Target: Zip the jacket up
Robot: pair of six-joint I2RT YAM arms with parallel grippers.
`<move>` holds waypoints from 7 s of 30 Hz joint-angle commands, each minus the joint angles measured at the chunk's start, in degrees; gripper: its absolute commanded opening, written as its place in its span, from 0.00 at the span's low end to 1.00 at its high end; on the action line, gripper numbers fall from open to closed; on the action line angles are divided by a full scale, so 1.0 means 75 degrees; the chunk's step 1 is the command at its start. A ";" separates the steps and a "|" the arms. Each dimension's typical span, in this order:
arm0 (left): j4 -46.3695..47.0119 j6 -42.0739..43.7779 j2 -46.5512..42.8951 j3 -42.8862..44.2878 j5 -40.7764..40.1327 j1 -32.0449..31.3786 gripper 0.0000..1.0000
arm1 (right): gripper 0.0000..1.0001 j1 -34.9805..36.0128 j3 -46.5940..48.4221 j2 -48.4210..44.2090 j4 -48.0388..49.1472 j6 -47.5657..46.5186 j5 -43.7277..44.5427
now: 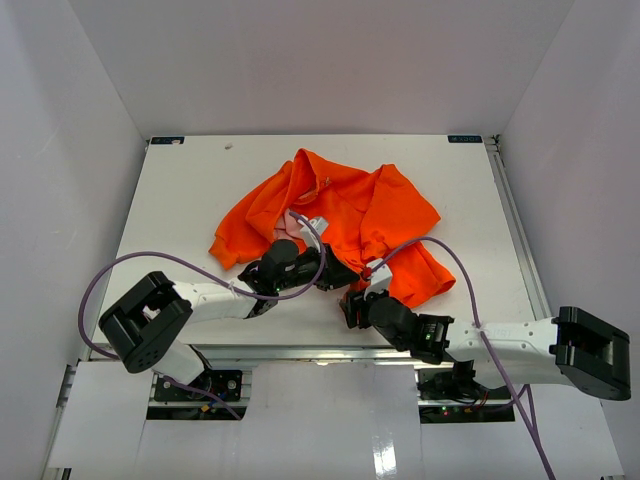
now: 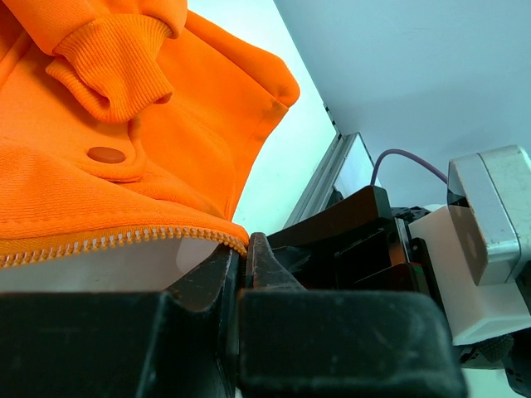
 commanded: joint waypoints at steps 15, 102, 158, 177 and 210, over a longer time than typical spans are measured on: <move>-0.0020 -0.0281 -0.0603 0.0035 -0.0330 0.0111 0.00 | 0.57 0.0018 -0.0409 0.0678 0.0985 0.0474 0.0059; -0.0164 0.2143 -0.2844 -0.1496 0.4692 0.1479 0.54 | 0.08 -0.2771 -0.0709 -0.1519 0.1620 -0.0202 -0.8334; -0.1930 0.1403 -0.1714 -0.0273 0.2088 0.0533 0.00 | 0.54 -0.2313 -0.0819 -0.2553 0.0788 0.0307 -0.5493; -0.1429 0.1071 -0.1904 -0.0598 0.2333 0.0533 0.00 | 0.41 -0.1957 -0.0738 -0.1597 0.1370 0.0120 -0.5197; -0.3203 0.2328 -0.2906 -0.0730 0.0973 0.0538 0.42 | 0.08 -0.1951 -0.1218 -0.2067 0.2160 -0.0022 -0.5181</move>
